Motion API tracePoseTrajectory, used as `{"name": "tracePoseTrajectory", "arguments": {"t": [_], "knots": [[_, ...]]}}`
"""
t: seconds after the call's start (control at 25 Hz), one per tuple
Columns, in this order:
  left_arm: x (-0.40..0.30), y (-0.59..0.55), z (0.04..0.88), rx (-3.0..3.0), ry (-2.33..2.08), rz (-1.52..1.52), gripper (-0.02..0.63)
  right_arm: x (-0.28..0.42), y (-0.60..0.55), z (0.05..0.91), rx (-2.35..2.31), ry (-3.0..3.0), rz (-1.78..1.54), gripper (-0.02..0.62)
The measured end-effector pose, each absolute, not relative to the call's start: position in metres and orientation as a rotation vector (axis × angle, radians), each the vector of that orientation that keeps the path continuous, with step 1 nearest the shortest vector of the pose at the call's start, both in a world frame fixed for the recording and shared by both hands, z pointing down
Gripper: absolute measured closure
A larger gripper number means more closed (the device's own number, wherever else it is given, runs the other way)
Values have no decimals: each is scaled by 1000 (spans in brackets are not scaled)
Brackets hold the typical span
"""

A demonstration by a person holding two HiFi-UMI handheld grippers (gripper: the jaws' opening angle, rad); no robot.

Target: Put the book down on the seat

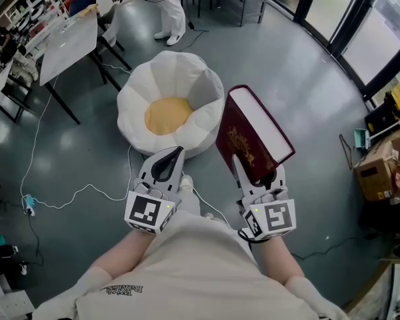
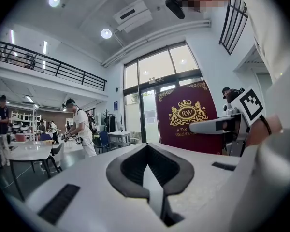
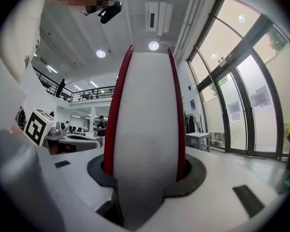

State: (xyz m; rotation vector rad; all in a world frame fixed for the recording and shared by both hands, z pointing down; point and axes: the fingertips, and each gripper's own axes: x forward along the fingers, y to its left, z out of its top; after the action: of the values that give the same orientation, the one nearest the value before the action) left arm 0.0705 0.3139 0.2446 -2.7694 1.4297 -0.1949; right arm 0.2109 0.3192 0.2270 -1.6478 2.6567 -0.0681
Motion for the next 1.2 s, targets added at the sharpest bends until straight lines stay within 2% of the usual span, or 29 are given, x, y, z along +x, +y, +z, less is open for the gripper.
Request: {"name": "tracePoseTrajectory", "arguments": {"t": [0.6,1.2], "knots": [[78,233,259,-2802,1395,-132,603,214,251,246,-1682,2673,-62,385],[-3,59,272,-2808,1504,-103,603,155,80,252,-1678,2762,-79,385]]}}
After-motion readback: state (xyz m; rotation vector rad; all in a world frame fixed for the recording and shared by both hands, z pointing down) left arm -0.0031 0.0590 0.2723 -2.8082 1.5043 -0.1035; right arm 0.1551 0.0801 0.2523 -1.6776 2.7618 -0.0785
